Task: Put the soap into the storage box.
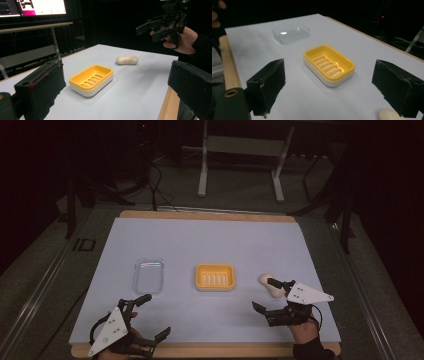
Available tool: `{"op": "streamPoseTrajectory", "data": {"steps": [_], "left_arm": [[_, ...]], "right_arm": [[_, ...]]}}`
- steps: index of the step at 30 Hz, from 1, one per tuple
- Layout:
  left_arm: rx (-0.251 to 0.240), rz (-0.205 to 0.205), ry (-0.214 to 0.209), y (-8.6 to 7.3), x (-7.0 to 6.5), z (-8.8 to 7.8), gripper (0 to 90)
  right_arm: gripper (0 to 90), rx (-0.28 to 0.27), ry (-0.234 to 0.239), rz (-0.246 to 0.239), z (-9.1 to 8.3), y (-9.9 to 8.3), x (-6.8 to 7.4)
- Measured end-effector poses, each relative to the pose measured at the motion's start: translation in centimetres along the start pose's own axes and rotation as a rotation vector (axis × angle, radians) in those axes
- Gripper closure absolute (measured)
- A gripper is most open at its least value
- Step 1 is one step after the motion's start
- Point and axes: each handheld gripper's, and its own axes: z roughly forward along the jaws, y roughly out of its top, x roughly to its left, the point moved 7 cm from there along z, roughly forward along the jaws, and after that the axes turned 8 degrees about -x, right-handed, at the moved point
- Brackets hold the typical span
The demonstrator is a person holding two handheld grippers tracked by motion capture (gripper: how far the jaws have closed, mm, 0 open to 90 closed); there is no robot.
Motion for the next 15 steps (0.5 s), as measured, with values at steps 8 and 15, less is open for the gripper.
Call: {"op": "streamPoseTrajectory", "data": {"steps": [8, 15], "left_arm": [[0.002, -0.001, -0.004, -0.05, -0.01, 0.07, 1.1], [0.006, -0.020, -0.005, -0.36, -0.23, 0.07, 1.1]], "right_arm": [[11.4, 0.019, 0.021, -0.013, 0.10, -0.07, 0.00], [12.5, 0.038, 0.040, -0.015, 0.42, -0.01, -0.07]]}}
